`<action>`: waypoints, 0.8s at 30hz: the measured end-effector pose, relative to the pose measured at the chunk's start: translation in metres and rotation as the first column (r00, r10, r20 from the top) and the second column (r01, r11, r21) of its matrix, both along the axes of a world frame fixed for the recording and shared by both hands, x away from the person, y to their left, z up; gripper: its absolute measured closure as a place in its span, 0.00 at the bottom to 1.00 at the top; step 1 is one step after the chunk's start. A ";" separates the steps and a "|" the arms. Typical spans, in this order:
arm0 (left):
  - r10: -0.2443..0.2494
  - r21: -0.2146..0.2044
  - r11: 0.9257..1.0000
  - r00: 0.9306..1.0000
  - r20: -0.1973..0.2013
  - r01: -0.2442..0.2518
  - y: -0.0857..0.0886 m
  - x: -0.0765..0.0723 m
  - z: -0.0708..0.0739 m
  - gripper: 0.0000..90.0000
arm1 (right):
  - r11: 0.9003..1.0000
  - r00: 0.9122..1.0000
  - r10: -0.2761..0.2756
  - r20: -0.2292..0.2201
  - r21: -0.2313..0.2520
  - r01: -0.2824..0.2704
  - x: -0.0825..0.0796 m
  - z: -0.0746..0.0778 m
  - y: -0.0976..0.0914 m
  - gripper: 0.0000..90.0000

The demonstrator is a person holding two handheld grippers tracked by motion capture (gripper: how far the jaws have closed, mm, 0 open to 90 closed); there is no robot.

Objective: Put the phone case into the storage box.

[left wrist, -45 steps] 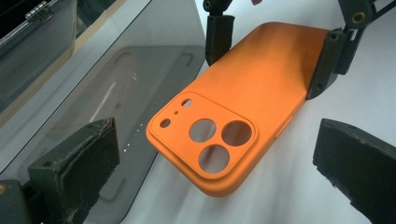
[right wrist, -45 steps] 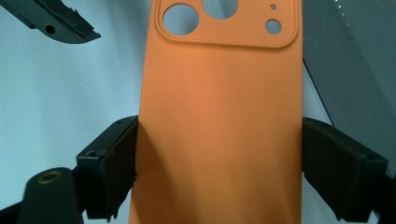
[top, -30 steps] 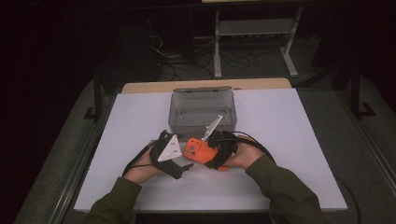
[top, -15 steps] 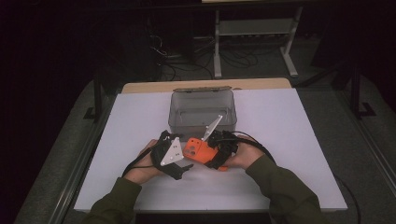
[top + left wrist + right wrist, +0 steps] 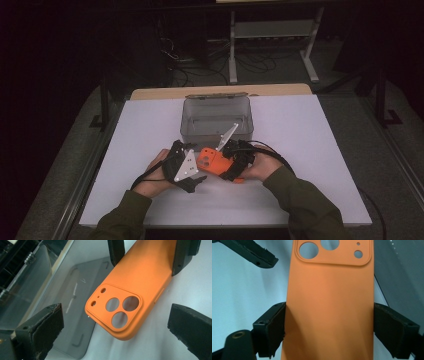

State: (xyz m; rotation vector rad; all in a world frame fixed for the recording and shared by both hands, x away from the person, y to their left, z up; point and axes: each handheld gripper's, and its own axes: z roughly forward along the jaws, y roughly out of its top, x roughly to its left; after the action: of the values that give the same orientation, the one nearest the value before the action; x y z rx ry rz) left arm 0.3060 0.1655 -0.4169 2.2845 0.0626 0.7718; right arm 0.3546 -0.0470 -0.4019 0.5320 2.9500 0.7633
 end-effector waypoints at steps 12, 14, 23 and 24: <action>-0.007 0.034 0.999 0.999 0.052 0.005 -0.002 -0.002 -0.001 0.00 | 1.000 1.000 -0.001 0.000 0.000 0.001 0.000 0.000 0.000 0.17; -0.008 0.038 0.999 0.998 0.061 0.005 -0.003 -0.003 -0.001 0.00 | 1.000 1.000 0.000 0.000 0.000 0.000 0.000 0.000 0.000 0.17; -0.016 0.068 0.998 0.995 0.100 0.009 -0.005 -0.005 -0.002 0.00 | 1.000 1.000 0.002 0.002 0.000 -0.002 0.000 0.000 0.000 0.17; -0.017 0.071 0.997 0.995 0.103 0.010 -0.005 -0.005 -0.002 0.00 | 1.000 1.000 0.002 0.001 0.000 -0.002 0.000 0.000 0.000 0.17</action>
State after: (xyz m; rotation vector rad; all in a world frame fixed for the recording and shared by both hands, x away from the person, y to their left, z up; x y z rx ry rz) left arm 0.3005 0.1608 -0.4189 2.3043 -0.0283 0.8963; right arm 0.3548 -0.0474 -0.4018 0.5282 2.9497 0.7631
